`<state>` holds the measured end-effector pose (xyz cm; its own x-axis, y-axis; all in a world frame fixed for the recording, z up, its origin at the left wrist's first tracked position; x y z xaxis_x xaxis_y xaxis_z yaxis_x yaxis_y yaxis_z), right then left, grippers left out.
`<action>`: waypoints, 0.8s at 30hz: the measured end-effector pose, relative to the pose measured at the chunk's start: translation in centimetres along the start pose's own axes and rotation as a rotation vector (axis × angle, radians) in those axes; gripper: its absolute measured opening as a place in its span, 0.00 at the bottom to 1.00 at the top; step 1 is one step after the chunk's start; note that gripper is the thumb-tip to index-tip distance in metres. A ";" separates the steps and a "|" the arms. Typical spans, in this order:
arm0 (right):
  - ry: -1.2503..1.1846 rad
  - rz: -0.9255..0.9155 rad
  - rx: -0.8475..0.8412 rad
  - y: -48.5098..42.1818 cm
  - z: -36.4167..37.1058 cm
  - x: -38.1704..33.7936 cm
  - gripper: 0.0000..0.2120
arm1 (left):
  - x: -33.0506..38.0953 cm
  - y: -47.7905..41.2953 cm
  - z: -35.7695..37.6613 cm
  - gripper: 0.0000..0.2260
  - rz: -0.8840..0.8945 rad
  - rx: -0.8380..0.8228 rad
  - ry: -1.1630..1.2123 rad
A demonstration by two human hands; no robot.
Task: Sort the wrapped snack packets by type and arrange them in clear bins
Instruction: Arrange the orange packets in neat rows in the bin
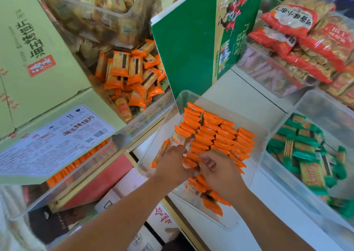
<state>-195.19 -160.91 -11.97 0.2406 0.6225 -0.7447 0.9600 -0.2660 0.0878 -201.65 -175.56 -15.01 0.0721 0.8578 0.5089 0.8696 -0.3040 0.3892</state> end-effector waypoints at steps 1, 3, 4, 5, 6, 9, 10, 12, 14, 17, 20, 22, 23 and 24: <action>-0.002 0.012 -0.004 0.2 -0.1 0.2 0.10 | -0.2 0.1 0.0 0.33 -0.031 -0.001 0.083; 0.002 0.015 -0.010 0.5 -0.1 0.5 0.10 | -0.3 0.3 0.1 0.34 -0.052 -0.045 0.186; 0.007 0.014 -0.015 0.6 0.0 0.4 0.10 | -0.2 0.4 0.2 0.32 -0.056 -0.079 0.226; 0.019 0.012 -0.013 0.7 0.1 0.3 0.09 | -0.2 0.7 0.3 0.30 -0.056 -0.107 0.263; 0.033 0.010 -0.006 0.8 0.1 0.1 0.08 | -0.2 0.9 0.3 0.29 -0.057 -0.129 0.291; 0.142 -0.055 0.020 0.4 0.2 -1.4 0.06 | -0.6 1.6 -1.5 0.26 -0.009 -0.091 0.275; 0.179 -0.083 0.022 0.2 0.4 -2.0 0.07 | -0.8 1.9 -3.0 0.22 0.033 -0.012 0.236; 0.158 -0.106 0.003 -0.6 1.3 -3.2 0.08 | -2.0 3.3 -6.8 0.15 0.101 0.202 0.197; 0.074 -0.108 -0.079 -1.6 3.4 -4.8 0.10 | -4.0 4.8 -9.8 0.11 0.090 0.363 0.190; 0.090 -0.132 -0.290 -3.2 8.6 -7.2 0.18 | -6.6 5.4 -10.9 0.13 0.031 0.407 0.182; 0.330 -0.140 -0.375 -4.8 12.3 -7.6 0.23 | -7.8 5.3 -10.4 0.14 -0.042 0.381 0.272; 0.491 -0.132 -0.316 -6.2 12.8 -7.3 0.26 | -8.1 5.4 -10.2 0.14 -0.053 0.380 0.331; 0.547 -0.122 -0.292 -6.6 12.8 -7.2 0.28 | -8.2 5.5 -10.2 0.14 -0.056 0.380 0.348; 0.581 -0.111 -0.280 -6.8 12.9 -7.2 0.30 | -8.3 5.6 -10.2 0.14 -0.058 0.381 0.360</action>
<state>-205.30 -173.02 -15.75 0.1009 0.9524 -0.2875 0.9657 -0.0243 0.2586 -202.39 -188.66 -9.23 -0.0958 0.6520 0.7522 0.9879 -0.0305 0.1523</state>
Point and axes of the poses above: each hand's wrist, its own y-axis away from the middle knuckle, its own z-axis out of the palm, x = y × z, the point moved 9 cm from there along -y, towards the middle knuckle, and after that the axes turned 7 degrees about x, right-handed, at the moved point
